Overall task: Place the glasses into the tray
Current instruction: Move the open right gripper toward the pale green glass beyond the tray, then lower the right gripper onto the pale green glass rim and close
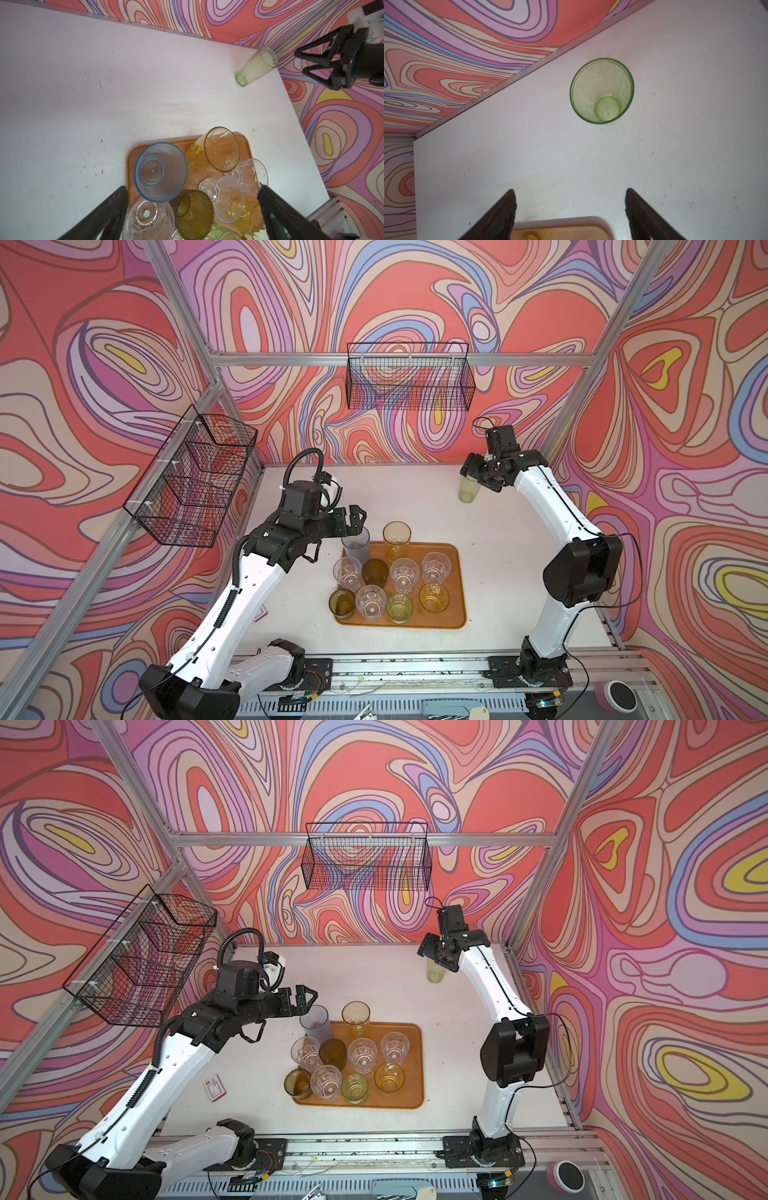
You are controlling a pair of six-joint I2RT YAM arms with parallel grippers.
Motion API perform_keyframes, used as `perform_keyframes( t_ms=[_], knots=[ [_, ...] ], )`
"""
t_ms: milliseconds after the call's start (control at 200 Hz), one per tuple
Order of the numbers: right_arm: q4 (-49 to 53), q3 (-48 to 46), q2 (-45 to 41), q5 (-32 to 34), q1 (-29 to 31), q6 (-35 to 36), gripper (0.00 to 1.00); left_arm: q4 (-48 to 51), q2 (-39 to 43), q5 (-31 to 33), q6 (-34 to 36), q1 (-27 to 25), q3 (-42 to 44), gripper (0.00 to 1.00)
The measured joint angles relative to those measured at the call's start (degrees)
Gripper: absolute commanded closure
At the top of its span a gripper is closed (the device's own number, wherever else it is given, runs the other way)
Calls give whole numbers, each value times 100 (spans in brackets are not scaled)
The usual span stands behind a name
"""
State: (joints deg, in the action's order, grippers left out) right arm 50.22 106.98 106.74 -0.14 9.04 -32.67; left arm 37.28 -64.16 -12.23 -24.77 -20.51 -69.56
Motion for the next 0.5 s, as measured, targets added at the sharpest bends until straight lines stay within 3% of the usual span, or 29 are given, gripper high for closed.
perform_keyframes(
  t_ms=[250,501],
  knots=[
    [-214,11,442,-15,-664,-4,24,-367,0,-319,-223,0,46,0],
    [-487,162,780,-39,-715,-138,37,-483,-11,-487,-293,0,63,0]
  ],
)
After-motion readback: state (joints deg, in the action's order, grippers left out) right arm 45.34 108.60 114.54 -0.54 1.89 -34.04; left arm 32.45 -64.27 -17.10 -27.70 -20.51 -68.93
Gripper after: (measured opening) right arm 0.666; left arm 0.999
